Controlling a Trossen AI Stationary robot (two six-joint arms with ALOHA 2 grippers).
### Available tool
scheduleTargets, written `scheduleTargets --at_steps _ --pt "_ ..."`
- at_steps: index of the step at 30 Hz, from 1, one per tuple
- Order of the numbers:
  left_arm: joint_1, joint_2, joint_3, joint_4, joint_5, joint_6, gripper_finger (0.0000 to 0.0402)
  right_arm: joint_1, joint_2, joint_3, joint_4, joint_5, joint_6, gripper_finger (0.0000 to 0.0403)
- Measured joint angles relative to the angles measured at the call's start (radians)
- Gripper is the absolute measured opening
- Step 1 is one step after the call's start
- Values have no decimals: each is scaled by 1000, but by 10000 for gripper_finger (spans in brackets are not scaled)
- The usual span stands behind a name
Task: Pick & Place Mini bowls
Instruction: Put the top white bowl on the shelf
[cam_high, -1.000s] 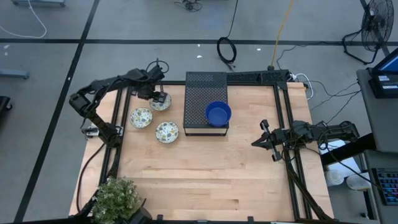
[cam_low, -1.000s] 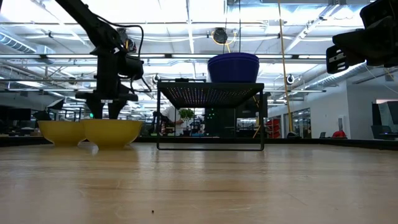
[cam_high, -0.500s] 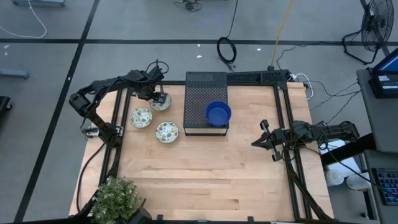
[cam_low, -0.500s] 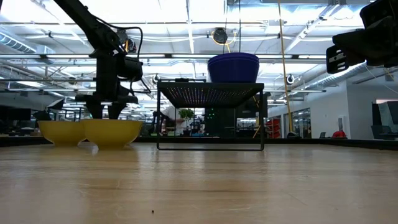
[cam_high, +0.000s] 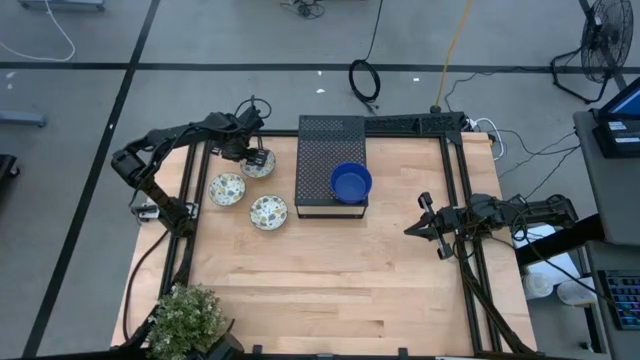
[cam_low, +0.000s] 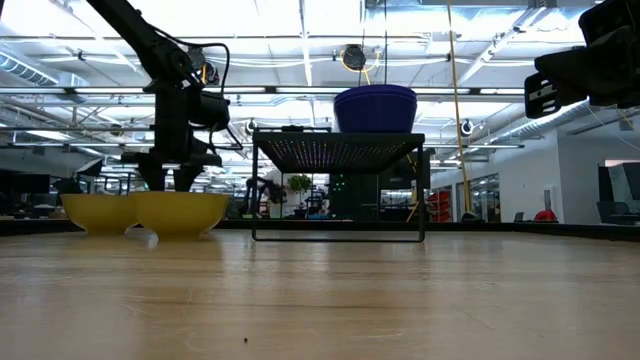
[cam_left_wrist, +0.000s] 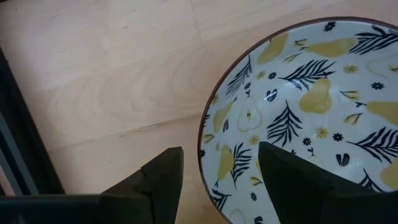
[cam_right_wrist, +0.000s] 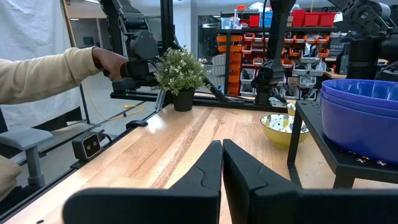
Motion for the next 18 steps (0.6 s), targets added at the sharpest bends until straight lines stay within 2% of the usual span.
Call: scheduleTargets --at_steps 18 --pt "0 0 0 0 8 -1 211 0 0 0 0 0 0 0"
